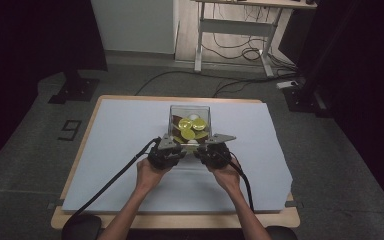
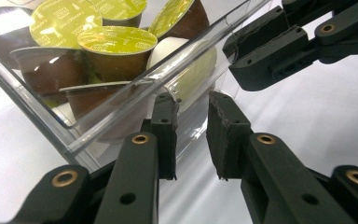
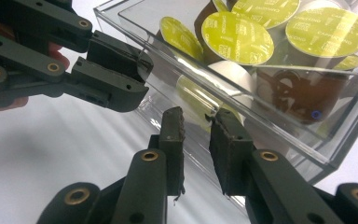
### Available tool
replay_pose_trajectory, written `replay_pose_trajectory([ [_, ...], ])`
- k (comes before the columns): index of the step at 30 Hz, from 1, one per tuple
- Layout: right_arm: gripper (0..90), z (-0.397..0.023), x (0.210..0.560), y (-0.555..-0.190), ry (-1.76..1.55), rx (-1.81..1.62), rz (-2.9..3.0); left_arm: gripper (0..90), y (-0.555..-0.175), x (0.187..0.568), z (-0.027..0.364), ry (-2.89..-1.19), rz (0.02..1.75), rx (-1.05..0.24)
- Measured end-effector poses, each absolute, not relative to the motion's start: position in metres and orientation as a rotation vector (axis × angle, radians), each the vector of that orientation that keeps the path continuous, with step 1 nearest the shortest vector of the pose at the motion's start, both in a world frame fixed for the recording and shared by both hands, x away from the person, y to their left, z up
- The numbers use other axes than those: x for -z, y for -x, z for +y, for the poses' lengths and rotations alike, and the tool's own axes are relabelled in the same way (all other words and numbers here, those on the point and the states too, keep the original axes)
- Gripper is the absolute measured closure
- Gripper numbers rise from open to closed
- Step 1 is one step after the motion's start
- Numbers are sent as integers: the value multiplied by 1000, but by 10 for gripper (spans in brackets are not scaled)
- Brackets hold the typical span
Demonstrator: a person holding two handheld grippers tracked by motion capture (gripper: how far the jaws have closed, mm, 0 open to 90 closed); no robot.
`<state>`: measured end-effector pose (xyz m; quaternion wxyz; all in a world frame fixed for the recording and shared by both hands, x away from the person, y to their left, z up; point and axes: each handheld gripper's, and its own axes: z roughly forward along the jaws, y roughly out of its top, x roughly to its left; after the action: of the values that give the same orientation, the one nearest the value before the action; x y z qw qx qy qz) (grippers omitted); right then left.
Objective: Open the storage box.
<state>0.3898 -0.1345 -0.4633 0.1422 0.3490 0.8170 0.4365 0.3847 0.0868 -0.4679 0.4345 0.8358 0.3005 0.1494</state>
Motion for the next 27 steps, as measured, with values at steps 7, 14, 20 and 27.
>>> replay_pose_trajectory([
  [7,734,-133,462,-384,-995,-1245,2373,731,-378,466,88,-2103,718,-362],
  [14,726,-131,462,-378,-983,-1232,2387,732,-371,465,88,-2116,703,-361],
  [20,723,-131,462,-371,-964,-1221,2391,732,-365,466,88,-2116,700,-364],
  [27,723,-131,462,-363,-959,-1214,2396,736,-358,467,89,-2104,694,-350],
])
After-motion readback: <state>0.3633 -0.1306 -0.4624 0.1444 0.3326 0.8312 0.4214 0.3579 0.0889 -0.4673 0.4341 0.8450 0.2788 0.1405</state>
